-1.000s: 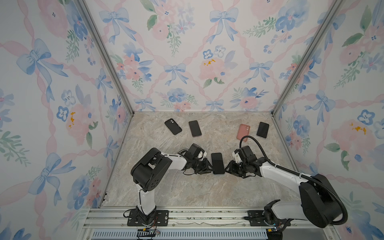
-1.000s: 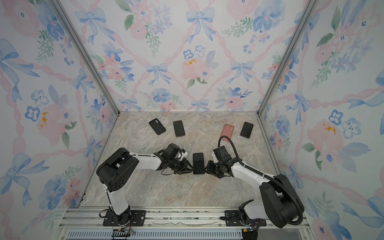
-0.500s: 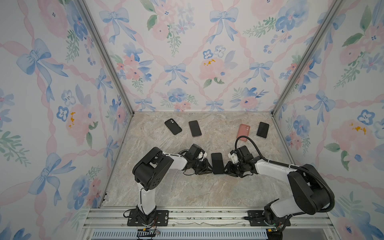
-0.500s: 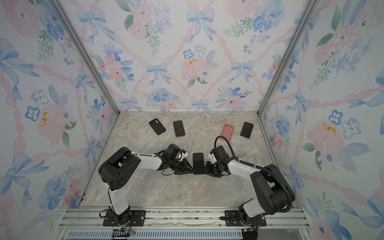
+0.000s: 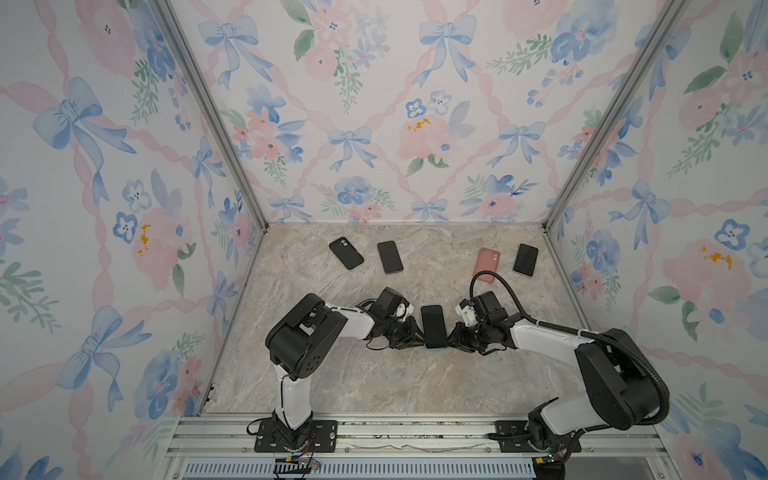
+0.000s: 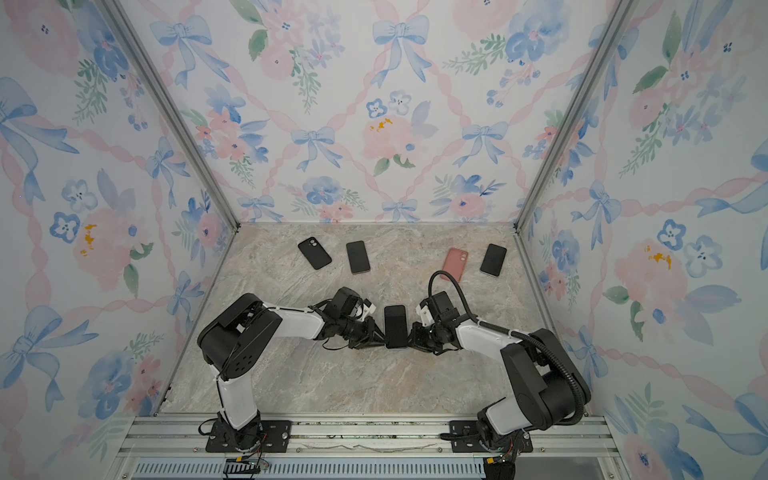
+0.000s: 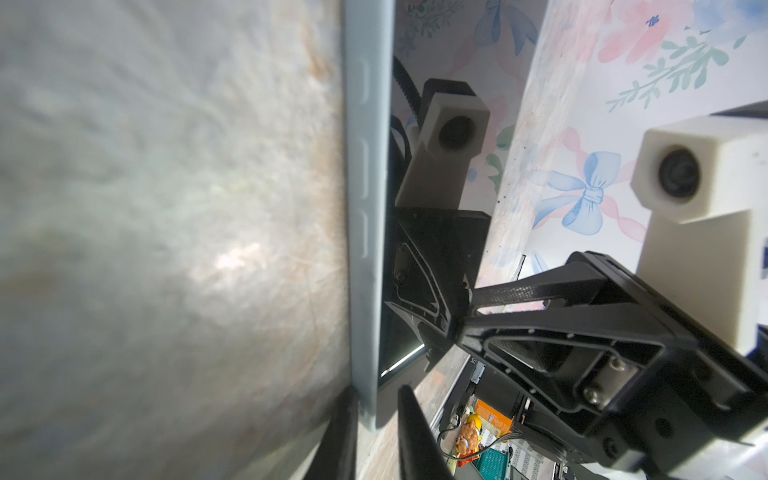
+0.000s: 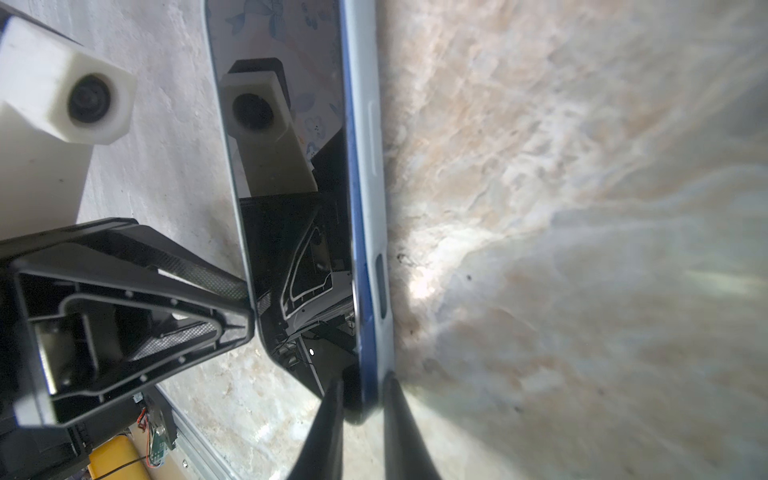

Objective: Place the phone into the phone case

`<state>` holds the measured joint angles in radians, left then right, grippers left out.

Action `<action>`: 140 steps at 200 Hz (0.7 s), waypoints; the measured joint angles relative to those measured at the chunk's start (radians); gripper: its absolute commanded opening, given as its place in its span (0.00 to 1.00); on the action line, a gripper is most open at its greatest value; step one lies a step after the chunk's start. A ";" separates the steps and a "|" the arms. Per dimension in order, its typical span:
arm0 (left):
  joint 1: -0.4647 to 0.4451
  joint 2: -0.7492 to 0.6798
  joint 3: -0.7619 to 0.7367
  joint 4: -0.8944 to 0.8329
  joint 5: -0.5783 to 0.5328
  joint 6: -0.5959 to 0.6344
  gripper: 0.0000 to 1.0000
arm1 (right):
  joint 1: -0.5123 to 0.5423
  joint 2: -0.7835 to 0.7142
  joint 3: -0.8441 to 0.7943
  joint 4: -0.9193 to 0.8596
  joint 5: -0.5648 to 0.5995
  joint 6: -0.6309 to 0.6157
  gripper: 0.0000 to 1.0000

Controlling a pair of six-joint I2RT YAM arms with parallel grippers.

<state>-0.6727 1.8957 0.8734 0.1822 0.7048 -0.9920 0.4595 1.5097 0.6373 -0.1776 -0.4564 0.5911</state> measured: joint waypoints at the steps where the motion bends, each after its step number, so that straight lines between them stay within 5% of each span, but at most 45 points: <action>1: 0.000 0.000 0.000 0.000 0.000 0.000 0.20 | 0.000 0.000 0.000 0.000 0.000 0.000 0.09; 55: 0.006 0.000 0.000 -0.004 0.003 0.000 0.20 | 0.000 -0.003 -0.003 0.018 -0.001 0.000 0.00; 140: 0.023 -0.006 0.000 -0.013 -0.006 0.004 0.21 | 0.014 0.000 -0.032 0.100 0.018 0.014 0.00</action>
<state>-0.6495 1.8896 0.8730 0.1696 0.6983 -0.9878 0.4736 1.5097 0.6052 -0.0772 -0.4381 0.6048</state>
